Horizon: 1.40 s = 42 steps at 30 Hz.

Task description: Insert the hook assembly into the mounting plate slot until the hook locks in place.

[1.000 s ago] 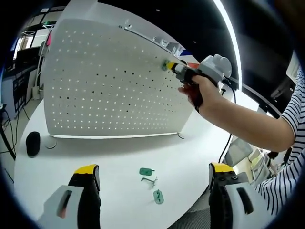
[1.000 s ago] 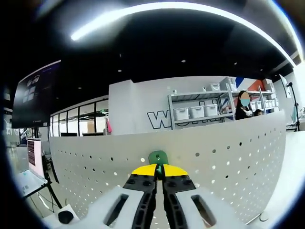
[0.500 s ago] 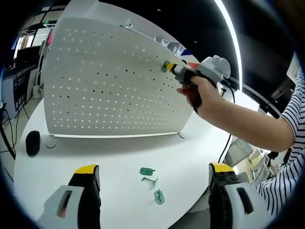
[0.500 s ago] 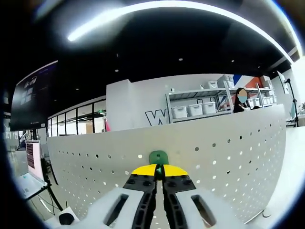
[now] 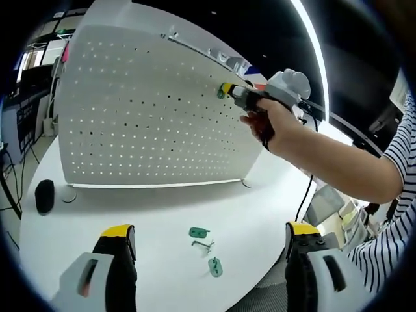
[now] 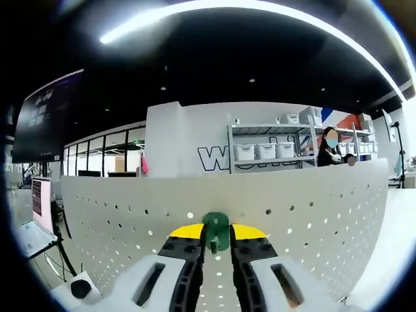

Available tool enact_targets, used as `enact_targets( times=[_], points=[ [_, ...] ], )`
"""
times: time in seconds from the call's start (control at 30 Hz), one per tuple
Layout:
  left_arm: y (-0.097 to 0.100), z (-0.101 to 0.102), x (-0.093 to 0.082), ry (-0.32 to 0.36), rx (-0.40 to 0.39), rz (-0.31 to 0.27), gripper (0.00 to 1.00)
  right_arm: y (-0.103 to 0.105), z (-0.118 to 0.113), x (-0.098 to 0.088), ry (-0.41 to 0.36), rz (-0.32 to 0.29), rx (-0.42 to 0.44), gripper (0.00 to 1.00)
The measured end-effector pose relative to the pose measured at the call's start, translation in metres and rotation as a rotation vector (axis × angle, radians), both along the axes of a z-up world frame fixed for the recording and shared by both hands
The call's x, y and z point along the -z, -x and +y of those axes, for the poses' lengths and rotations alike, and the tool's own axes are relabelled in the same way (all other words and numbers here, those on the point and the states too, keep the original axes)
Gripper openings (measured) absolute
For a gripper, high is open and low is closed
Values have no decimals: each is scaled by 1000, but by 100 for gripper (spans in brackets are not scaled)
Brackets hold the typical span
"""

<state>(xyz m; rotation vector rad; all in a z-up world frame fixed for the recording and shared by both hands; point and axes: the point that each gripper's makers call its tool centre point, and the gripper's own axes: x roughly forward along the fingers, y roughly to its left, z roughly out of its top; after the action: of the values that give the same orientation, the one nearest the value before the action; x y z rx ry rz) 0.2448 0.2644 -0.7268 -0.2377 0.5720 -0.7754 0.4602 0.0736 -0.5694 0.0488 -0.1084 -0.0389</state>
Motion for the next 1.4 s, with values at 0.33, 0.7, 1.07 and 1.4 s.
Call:
enact_targets(
  times=[0.33, 0.7, 1.07, 1.4],
  points=[
    [10, -3, -5, -6, 6, -14, 97, 20, -20, -17, -39, -9, -7, 33],
    [23, -4, -5, -17, 15, -13, 98, 56, -49, 24, -51, 109, 18, 43],
    [29, -3, 0, -17, 8, -2, 98, 99, -57, 66, 132, 226, -64, 46],
    [42, -6, 15, -41, 26, 22, 99, 155, -40, 124, 179, 379, -213, 47]
  ],
)
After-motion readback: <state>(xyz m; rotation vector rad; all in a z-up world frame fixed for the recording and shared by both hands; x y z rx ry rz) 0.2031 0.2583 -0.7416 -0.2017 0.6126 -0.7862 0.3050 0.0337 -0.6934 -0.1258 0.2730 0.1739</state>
